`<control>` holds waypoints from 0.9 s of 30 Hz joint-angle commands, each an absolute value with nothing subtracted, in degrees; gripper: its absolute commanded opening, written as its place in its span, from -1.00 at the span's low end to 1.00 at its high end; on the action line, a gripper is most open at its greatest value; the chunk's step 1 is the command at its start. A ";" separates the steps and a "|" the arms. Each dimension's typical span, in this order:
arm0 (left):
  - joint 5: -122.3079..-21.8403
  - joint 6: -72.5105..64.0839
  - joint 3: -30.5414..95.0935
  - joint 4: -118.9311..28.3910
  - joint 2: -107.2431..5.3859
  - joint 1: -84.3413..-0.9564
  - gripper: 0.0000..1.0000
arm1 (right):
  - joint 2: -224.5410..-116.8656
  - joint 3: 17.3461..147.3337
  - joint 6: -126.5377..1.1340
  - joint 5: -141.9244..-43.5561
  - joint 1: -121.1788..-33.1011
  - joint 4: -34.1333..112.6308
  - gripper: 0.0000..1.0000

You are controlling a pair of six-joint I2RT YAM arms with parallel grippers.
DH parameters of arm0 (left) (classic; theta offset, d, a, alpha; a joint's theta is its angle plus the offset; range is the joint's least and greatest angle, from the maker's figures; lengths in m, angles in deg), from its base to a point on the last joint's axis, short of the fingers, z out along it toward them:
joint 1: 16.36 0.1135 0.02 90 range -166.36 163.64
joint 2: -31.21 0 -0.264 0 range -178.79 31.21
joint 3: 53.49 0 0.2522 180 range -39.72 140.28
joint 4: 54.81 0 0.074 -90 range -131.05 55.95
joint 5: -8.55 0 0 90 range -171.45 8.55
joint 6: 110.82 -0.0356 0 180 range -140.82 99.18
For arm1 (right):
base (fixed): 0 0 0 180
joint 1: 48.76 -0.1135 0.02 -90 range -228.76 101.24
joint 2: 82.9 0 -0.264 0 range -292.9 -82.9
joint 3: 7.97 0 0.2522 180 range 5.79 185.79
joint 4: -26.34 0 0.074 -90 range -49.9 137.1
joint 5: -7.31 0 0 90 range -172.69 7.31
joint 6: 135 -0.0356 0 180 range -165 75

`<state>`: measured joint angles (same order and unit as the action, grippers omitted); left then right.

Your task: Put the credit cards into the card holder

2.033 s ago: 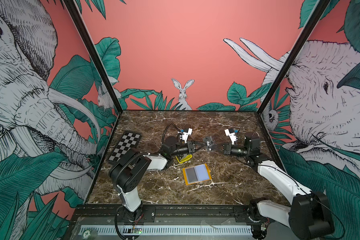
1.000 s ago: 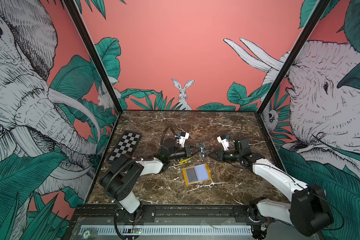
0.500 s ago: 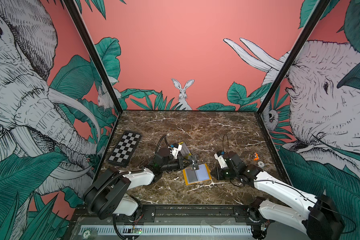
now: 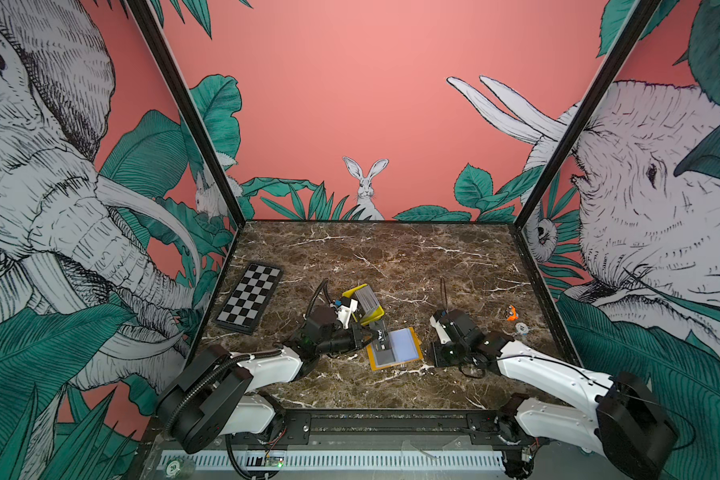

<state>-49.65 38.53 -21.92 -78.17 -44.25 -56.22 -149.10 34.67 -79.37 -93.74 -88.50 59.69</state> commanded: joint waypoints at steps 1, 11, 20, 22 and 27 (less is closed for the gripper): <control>-51.23 38.47 -22.76 -79.57 -44.59 -58.04 -0.99 | -150.26 35.87 -80.39 -92.72 -89.00 57.54 -0.62; -53.47 39.16 -21.89 -84.51 -49.86 -60.05 -0.99 | -153.10 35.62 -80.95 -93.89 -89.27 55.62 -0.66; -53.87 39.14 -21.49 -85.74 -52.29 -60.46 -1.00 | -155.32 36.03 -81.24 -94.73 -89.58 53.88 -0.67; -53.75 39.49 -21.31 -86.29 -52.85 -60.41 -1.00 | -155.03 36.02 -81.60 -94.15 -89.75 53.86 -0.68; -54.20 40.41 -21.53 -86.87 -53.35 -60.45 -1.00 | -153.63 35.85 -82.43 -93.30 -89.78 53.61 -0.69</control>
